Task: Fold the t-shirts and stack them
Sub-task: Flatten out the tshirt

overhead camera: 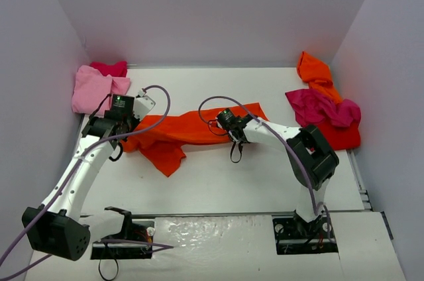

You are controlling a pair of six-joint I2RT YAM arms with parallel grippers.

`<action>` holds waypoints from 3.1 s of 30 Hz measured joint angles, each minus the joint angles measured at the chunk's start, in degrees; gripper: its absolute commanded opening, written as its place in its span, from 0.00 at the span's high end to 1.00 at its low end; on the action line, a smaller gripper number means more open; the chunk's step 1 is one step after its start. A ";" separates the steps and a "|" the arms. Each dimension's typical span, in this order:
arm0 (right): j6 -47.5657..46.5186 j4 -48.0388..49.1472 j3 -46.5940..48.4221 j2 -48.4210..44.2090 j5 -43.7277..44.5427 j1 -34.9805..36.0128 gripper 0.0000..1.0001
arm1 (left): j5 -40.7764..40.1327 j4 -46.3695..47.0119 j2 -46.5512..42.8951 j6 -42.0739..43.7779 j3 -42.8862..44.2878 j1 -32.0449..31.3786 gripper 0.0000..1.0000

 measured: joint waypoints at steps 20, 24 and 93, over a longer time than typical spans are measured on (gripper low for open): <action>-7.59 26.52 5.85 -25.23 3.33 -12.96 1.00 | -10.24 9.65 -3.37 0.18 18.37 0.83 1.00; -7.83 27.54 7.68 -32.17 0.66 -12.35 1.00 | -9.37 9.99 -5.37 -0.63 32.76 1.98 1.00; -9.66 13.50 62.73 35.80 3.12 -23.91 1.00 | 0.74 12.38 60.26 6.70 69.46 6.03 1.00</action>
